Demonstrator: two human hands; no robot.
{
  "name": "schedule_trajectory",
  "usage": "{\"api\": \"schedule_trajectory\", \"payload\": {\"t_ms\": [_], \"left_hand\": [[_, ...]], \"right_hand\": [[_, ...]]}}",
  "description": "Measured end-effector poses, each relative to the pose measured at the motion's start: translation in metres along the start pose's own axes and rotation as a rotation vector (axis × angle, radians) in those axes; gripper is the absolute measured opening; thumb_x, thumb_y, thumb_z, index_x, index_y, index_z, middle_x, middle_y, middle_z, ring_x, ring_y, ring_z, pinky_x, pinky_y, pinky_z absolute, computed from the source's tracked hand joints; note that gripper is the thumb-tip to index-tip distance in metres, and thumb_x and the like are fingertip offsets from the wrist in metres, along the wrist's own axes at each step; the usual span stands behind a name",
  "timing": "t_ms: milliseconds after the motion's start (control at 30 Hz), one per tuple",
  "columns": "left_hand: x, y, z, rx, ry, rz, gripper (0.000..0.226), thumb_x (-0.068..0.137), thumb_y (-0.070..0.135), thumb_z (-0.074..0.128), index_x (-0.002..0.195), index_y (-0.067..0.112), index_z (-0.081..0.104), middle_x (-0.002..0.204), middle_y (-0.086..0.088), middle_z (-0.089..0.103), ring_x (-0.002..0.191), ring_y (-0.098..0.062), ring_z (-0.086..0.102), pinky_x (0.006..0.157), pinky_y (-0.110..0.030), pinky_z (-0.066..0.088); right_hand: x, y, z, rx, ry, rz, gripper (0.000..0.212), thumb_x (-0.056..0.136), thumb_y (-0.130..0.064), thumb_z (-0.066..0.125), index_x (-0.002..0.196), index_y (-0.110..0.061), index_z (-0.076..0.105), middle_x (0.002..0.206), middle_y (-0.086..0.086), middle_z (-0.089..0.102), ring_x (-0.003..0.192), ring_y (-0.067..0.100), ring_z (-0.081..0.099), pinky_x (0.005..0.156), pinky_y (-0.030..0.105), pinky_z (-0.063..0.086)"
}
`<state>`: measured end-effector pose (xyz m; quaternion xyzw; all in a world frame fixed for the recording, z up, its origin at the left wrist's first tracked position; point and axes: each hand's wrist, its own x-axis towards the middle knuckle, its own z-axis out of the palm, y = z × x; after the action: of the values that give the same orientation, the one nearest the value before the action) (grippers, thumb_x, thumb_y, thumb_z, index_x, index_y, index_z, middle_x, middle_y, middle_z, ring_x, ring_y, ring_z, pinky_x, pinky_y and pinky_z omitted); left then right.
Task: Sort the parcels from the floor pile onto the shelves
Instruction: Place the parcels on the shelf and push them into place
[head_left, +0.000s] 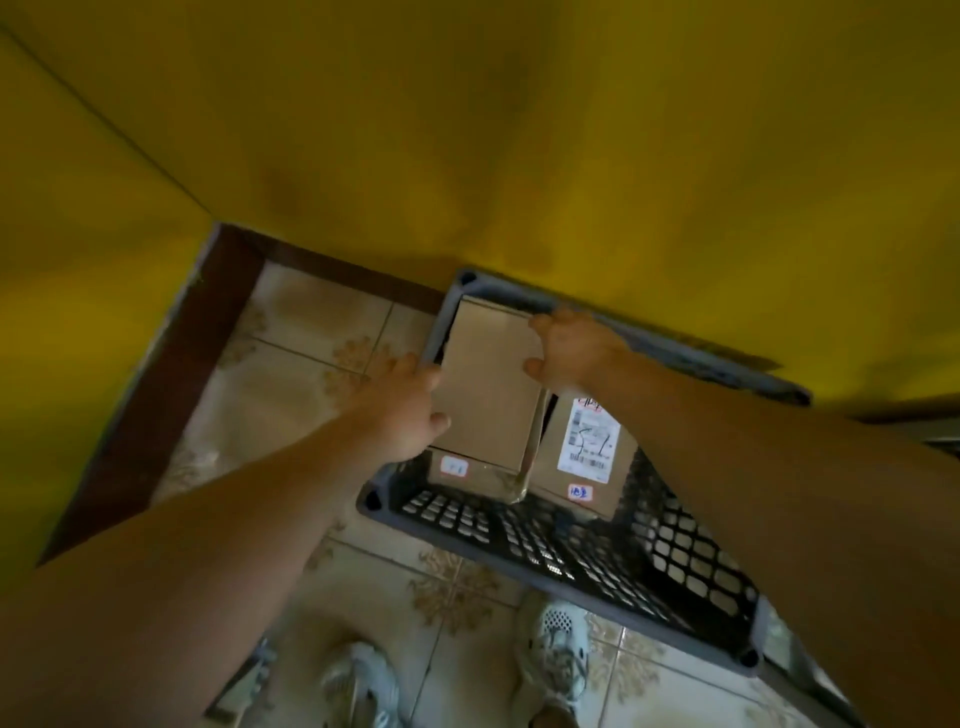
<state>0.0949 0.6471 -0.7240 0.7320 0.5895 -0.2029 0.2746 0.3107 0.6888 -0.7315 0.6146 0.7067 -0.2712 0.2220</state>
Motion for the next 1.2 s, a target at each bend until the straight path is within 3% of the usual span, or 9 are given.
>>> {"api": "schedule_trajectory", "payload": {"t_ms": [200, 333, 433, 567, 667, 833, 933, 1133, 1200], "left_hand": [[0.031, -0.010, 0.066, 0.091, 0.027, 0.021, 0.090, 0.085, 0.057, 0.060, 0.153, 0.033, 0.006, 0.157, -0.002, 0.003, 0.144, -0.032, 0.007, 0.114, -0.050, 0.025], [0.028, -0.014, 0.079, 0.087, 0.067, 0.064, 0.089, 0.085, 0.055, 0.062, 0.153, 0.029, 0.011, 0.158, -0.005, -0.004, 0.145, -0.034, -0.001, 0.116, -0.050, 0.018], [0.026, -0.017, 0.076, 0.053, 0.042, 0.087, 0.088, 0.085, 0.051, 0.063, 0.153, 0.027, 0.013, 0.159, -0.004, -0.004, 0.146, -0.033, -0.001, 0.117, -0.051, 0.018], [0.015, -0.012, 0.053, -0.114, -0.063, 0.021, 0.089, 0.087, 0.050, 0.063, 0.154, 0.027, 0.010, 0.161, -0.004, 0.008, 0.147, -0.030, 0.010, 0.117, -0.052, 0.022], [-0.010, 0.000, 0.019, -0.499, -0.021, -0.066, 0.088, 0.086, 0.041, 0.068, 0.154, 0.027, 0.014, 0.156, -0.003, 0.027, 0.141, -0.027, 0.031, 0.113, -0.046, 0.033], [-0.056, 0.026, -0.035, -1.052, -0.013, -0.120, 0.067, 0.088, 0.031, 0.069, 0.143, 0.025, 0.033, 0.132, 0.000, 0.056, 0.118, -0.020, 0.056, 0.097, -0.037, 0.048], [-0.067, 0.044, -0.045, -1.159, -0.003, -0.127, 0.051, 0.093, 0.026, 0.063, 0.138, 0.020, 0.041, 0.118, -0.001, 0.060, 0.104, -0.018, 0.059, 0.076, -0.025, 0.051], [-0.047, 0.053, -0.006, -0.748, -0.124, -0.072, 0.043, 0.104, 0.034, 0.036, 0.143, 0.017, 0.043, 0.144, -0.007, 0.048, 0.117, -0.021, 0.055, 0.080, -0.021, 0.044], [-0.034, 0.044, 0.014, -0.624, -0.090, -0.096, 0.046, 0.104, 0.030, 0.041, 0.145, 0.012, 0.039, 0.148, -0.008, 0.043, 0.099, -0.011, 0.058, 0.065, -0.013, 0.043]], "right_hand": [[0.038, -0.001, 0.071, 0.193, 0.061, 0.127, 0.079, 0.097, -0.055, 0.050, 0.157, -0.030, 0.005, 0.163, 0.015, -0.005, 0.147, 0.043, 0.014, 0.112, 0.052, 0.032], [0.040, -0.015, 0.085, 0.672, 0.083, 0.222, 0.087, 0.093, -0.042, 0.063, 0.156, -0.039, 0.003, 0.151, 0.019, 0.030, 0.128, 0.042, 0.046, 0.095, 0.042, 0.048], [0.032, -0.023, 0.080, 0.856, 0.200, 0.269, 0.084, 0.091, -0.029, 0.067, 0.152, -0.042, 0.011, 0.143, 0.017, 0.037, 0.115, 0.039, 0.053, 0.090, 0.045, 0.054], [0.005, -0.026, 0.056, 1.115, 0.368, 0.278, 0.070, 0.096, -0.013, 0.057, 0.150, -0.042, 0.023, 0.134, 0.010, 0.035, 0.080, 0.017, 0.052, 0.062, 0.024, 0.050], [-0.025, -0.029, 0.025, 1.228, 0.422, 0.227, 0.069, 0.097, -0.006, 0.054, 0.150, -0.039, 0.025, 0.135, 0.006, 0.036, 0.078, 0.005, 0.049, 0.051, 0.012, 0.044], [-0.077, -0.027, -0.023, 1.374, 0.478, 0.185, 0.072, 0.098, -0.008, 0.055, 0.155, -0.028, 0.017, 0.133, 0.005, 0.048, 0.099, 0.014, 0.057, 0.069, 0.016, 0.052], [-0.093, -0.021, -0.022, 1.358, 0.476, 0.285, 0.092, 0.094, -0.030, 0.066, 0.157, -0.033, 0.000, 0.150, 0.005, 0.038, 0.127, 0.026, 0.050, 0.096, 0.033, 0.050], [-0.105, 0.012, 0.042, 1.212, 0.393, 0.500, 0.090, 0.094, -0.042, 0.063, 0.154, -0.044, -0.004, 0.151, 0.011, 0.035, 0.122, 0.037, 0.052, 0.095, 0.049, 0.052], [-0.108, 0.028, 0.064, 1.175, 0.375, 0.512, 0.087, 0.095, -0.038, 0.061, 0.154, -0.045, -0.003, 0.151, 0.009, 0.032, 0.121, 0.035, 0.052, 0.088, 0.043, 0.053]]}}
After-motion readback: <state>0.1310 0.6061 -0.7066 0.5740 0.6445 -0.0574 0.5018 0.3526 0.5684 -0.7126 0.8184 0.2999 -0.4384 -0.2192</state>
